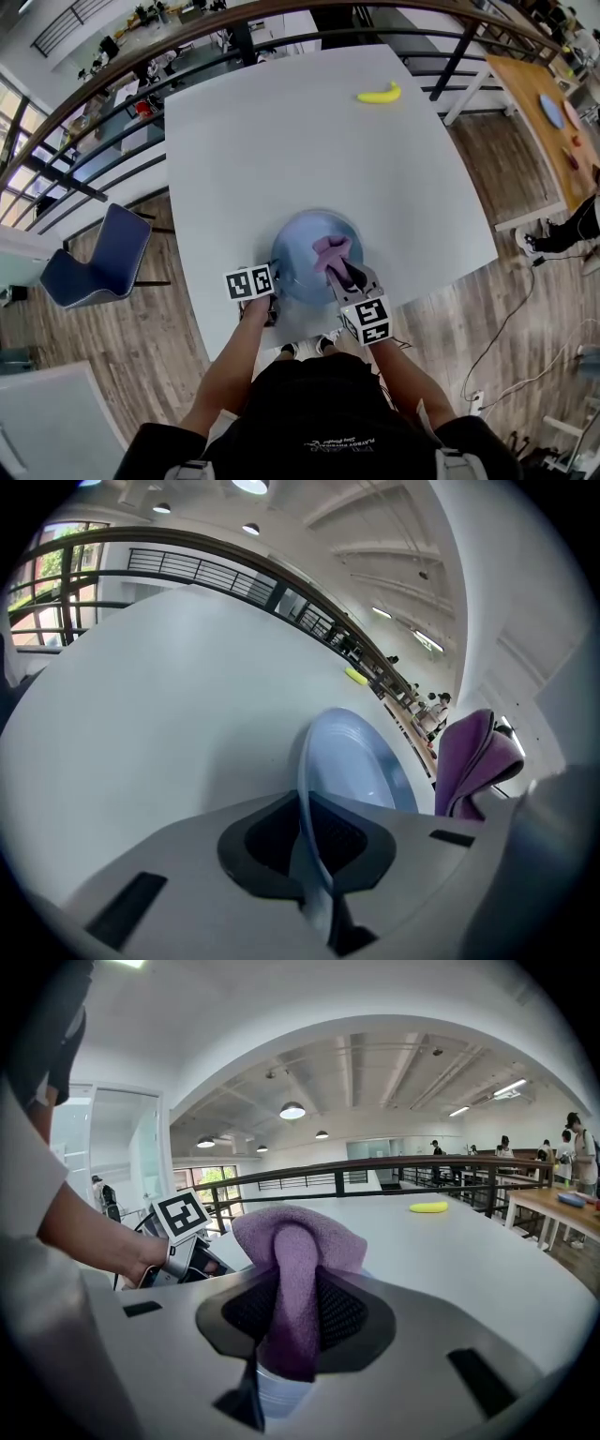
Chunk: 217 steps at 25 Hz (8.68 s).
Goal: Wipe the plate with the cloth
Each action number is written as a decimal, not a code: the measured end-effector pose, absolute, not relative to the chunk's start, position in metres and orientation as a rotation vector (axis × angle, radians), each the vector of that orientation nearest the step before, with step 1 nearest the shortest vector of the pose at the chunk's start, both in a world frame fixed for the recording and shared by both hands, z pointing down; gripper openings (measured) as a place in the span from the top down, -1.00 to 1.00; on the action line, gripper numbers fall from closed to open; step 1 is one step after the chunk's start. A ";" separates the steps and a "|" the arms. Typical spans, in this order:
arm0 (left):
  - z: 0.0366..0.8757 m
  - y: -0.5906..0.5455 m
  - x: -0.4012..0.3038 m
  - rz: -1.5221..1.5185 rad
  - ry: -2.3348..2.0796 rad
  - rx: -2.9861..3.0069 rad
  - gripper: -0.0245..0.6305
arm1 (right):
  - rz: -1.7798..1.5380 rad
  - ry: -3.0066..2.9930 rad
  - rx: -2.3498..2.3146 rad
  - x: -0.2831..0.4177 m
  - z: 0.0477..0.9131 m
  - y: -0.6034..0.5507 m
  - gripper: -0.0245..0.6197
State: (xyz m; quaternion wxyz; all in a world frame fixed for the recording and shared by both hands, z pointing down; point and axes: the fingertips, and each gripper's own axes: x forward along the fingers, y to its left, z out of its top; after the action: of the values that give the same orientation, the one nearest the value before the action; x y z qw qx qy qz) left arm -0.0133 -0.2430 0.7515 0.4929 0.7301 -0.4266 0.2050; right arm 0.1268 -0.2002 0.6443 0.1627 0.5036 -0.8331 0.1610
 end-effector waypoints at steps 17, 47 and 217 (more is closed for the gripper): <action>0.719 -0.239 -0.024 0.301 -1.034 1.761 0.85 | 0.385 -2.369 1.441 0.121 0.626 -0.193 0.60; 0.583 -0.244 -0.055 -0.022 -1.108 1.951 0.83 | 0.078 -2.534 1.162 0.006 0.508 -0.206 0.59; 0.515 -0.241 -0.127 -0.244 -1.270 2.028 0.79 | 0.295 -2.361 1.141 -0.003 0.534 -0.213 0.56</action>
State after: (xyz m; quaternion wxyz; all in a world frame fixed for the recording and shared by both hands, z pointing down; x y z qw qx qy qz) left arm -0.1274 -0.2407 0.5145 0.3597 0.7868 -0.4926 -0.0947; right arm -0.0028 -0.2134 0.5343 0.2487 0.4186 -0.8667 0.1083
